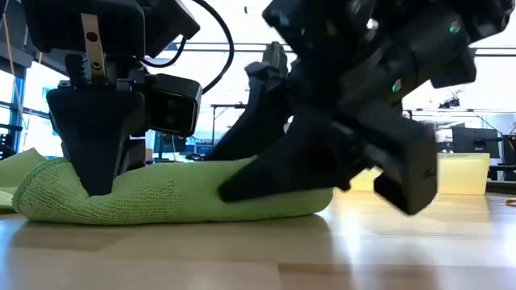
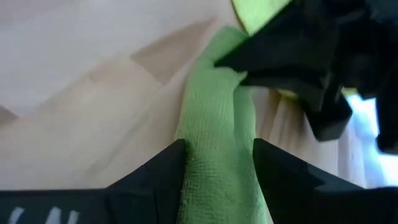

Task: Roll microfiber towels into tight, uniform cylinder then place into a basket
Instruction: Roll the green towel

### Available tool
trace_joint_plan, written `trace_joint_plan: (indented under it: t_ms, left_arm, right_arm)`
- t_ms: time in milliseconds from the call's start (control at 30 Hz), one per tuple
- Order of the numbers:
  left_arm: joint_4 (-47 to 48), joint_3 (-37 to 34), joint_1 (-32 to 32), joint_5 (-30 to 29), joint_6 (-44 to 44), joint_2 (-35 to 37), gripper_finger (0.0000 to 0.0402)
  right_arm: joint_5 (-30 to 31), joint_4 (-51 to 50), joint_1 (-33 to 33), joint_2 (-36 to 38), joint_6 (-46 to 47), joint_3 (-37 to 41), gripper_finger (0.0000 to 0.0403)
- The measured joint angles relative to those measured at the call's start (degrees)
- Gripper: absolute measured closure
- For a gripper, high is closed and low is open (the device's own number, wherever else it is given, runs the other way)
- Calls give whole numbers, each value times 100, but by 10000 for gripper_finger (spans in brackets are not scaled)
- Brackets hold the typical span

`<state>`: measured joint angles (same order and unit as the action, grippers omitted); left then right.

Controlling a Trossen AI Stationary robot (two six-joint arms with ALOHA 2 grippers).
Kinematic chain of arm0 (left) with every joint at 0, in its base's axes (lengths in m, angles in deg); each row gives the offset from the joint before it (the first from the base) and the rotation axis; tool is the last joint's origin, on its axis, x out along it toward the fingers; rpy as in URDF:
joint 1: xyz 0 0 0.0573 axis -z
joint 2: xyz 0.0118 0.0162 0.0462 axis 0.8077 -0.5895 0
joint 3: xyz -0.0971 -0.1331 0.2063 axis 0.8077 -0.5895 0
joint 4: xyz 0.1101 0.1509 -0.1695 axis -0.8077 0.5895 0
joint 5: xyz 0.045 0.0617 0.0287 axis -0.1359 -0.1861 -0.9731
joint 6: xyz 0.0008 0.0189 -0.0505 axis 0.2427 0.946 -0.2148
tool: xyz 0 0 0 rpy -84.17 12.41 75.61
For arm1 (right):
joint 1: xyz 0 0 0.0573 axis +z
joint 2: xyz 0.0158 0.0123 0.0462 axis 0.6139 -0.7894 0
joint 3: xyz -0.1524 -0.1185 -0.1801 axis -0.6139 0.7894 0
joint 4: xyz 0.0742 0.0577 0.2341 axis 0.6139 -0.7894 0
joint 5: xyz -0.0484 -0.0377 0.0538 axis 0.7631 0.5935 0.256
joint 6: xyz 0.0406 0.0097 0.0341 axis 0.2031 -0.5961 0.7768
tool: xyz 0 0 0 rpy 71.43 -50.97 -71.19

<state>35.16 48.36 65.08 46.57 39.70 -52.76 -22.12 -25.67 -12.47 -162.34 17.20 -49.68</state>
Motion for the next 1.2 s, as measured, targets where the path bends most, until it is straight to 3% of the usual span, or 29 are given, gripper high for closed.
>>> trace_joint_plan:
  t_ms: [267,500,667,833,1067,1200]
  left_arm:
    - [-4,2,1,-1,-1,2,387]
    - [-14,2,66,-55,24,4,358]
    - [-28,7,81,-43,255,7,329]
    - [49,4,39,-52,812,132,303]
    - [1464,-11,-270,-155,1680,976,289]
    - [2413,-11,-330,-658,1698,1574,290]
  right_arm:
    - [-506,-83,-304,-152,1054,-10,235]
    - [-1180,-461,-561,-136,2910,-37,310]
    - [-1615,-551,-609,-133,3333,-32,381]
    - [-2084,-570,-611,-141,3715,-24,393]
    - [-3069,-604,-970,-149,4552,-16,399]
    - [-3626,-741,-1246,-150,4905,-11,400]
